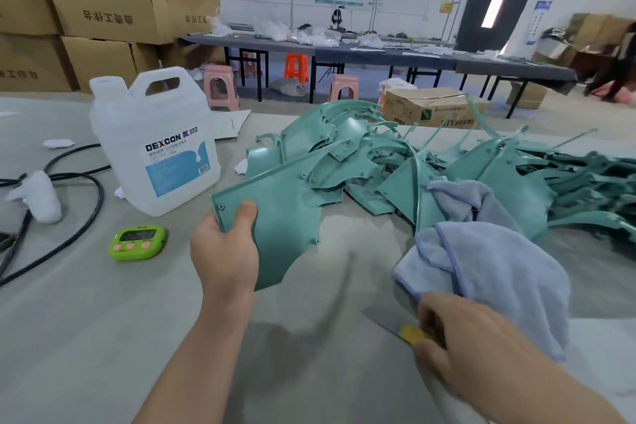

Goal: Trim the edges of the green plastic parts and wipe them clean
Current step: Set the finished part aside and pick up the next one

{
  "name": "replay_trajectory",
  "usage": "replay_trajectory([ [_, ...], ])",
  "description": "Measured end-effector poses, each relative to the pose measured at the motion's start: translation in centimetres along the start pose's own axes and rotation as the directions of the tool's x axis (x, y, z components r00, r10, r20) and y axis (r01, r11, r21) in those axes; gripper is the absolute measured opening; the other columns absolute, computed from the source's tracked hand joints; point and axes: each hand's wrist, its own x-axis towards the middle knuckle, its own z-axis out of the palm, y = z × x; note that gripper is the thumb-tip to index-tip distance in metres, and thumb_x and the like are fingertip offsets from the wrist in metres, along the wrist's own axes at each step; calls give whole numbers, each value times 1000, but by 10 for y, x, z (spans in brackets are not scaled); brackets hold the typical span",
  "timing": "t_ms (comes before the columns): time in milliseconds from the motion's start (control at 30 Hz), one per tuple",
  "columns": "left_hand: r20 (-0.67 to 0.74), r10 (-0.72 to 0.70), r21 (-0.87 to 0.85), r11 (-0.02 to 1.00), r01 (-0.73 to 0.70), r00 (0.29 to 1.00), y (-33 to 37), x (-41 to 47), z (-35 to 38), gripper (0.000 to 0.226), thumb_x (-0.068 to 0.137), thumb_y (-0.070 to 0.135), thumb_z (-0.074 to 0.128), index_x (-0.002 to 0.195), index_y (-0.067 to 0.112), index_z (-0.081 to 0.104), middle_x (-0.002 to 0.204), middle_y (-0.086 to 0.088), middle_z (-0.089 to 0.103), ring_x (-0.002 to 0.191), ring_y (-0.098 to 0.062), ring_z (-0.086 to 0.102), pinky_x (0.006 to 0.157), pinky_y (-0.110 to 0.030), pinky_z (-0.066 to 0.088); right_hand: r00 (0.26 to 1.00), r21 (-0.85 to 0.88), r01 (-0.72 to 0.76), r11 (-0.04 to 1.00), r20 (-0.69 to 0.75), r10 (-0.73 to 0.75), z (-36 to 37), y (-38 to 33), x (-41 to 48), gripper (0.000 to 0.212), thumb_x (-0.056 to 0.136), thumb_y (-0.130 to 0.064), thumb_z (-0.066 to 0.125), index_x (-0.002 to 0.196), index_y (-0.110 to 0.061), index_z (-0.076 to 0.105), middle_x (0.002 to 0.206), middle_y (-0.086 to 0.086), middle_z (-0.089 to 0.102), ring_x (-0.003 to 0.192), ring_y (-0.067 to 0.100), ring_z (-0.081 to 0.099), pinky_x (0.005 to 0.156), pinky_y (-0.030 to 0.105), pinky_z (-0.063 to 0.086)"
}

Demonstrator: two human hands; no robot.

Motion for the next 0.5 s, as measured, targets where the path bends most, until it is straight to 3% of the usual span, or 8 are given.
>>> replay_trajectory([
  [100, 25, 76, 37, 996, -77, 997, 1, -7, 1, 24, 83, 44, 64, 93, 23, 73, 85, 18, 75, 75, 1, 68, 66, -29, 49, 997, -45, -80, 996, 16, 81, 6, -7, 6, 16, 99, -43, 48, 93, -29, 44, 93, -13, 52, 99, 14, 59, 71, 28, 35],
  [200, 65, 135, 34, 990, -137, 989, 2, -13, -1, 22, 88, 40, 61, 101, 25, 71, 93, 14, 76, 90, -10, 71, 75, -34, 55, 990, 41, -112, 993, 85, 108, 5, -8, 12, 21, 102, -37, 48, 83, -28, 44, 91, -11, 56, 88, 18, 55, 65, 28, 41],
  [267, 132, 200, -13, 980, -200, 971, 5, -18, -2, 20, 94, 34, 58, 108, 26, 70, 100, 12, 76, 94, -10, 71, 78, -31, 57, 988, 187, -115, 976, -78, 132, -2, -2, 15, 28, 101, -42, 49, 80, -24, 46, 77, -7, 63, 76, 16, 58, 65, 33, 44],
  [367, 268, 337, -33, 939, -341, 902, 12, -29, -1, 16, 97, 30, 56, 108, 33, 67, 101, 16, 74, 90, -1, 69, 73, -14, 53, 901, 602, 52, 797, -372, 222, -12, 1, 25, 24, 97, -31, 59, 74, -23, 59, 58, -3, 65, 53, 10, 54, 55, 35, 40],
  [500, 423, 474, 102, 822, -561, 772, 12, -41, 1, 8, 97, 40, 55, 91, 42, 60, 82, 22, 65, 74, 5, 59, 64, -7, 41, 856, 809, 232, 540, -434, 282, -10, -23, 51, 25, 95, -14, 65, 70, -18, 65, 48, -5, 61, 40, 6, 45, 45, 22, 36],
])
